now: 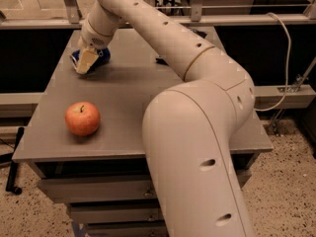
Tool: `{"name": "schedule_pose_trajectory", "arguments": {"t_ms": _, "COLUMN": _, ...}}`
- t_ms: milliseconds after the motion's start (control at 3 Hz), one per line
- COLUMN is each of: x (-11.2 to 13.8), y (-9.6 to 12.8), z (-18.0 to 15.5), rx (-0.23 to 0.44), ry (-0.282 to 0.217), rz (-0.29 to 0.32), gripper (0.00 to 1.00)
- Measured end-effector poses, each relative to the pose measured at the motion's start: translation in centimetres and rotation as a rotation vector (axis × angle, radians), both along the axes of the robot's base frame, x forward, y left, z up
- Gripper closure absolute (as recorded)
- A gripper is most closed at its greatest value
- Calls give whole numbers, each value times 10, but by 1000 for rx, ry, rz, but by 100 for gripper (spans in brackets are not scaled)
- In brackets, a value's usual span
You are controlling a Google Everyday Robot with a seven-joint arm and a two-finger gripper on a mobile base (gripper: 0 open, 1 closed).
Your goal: Pick pepsi can
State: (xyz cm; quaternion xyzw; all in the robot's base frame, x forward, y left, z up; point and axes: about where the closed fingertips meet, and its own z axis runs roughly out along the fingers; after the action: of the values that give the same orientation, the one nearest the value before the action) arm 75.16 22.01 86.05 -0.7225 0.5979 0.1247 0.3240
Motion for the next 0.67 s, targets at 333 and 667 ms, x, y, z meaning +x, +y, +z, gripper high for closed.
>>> {"name": "schedule_pose_trajectory", "arguments": {"t_ms": 333, "x": 2, "y": -1, "z": -1, "rx": 6, "ry": 4, "rz": 8, "gripper": 61}}
{"name": "schedule_pose_trajectory", "arguments": {"t_ms": 667, "x": -1, "y": -15, "z": 33, "rx": 49, "ry": -52, "rz": 22, "gripper": 92}}
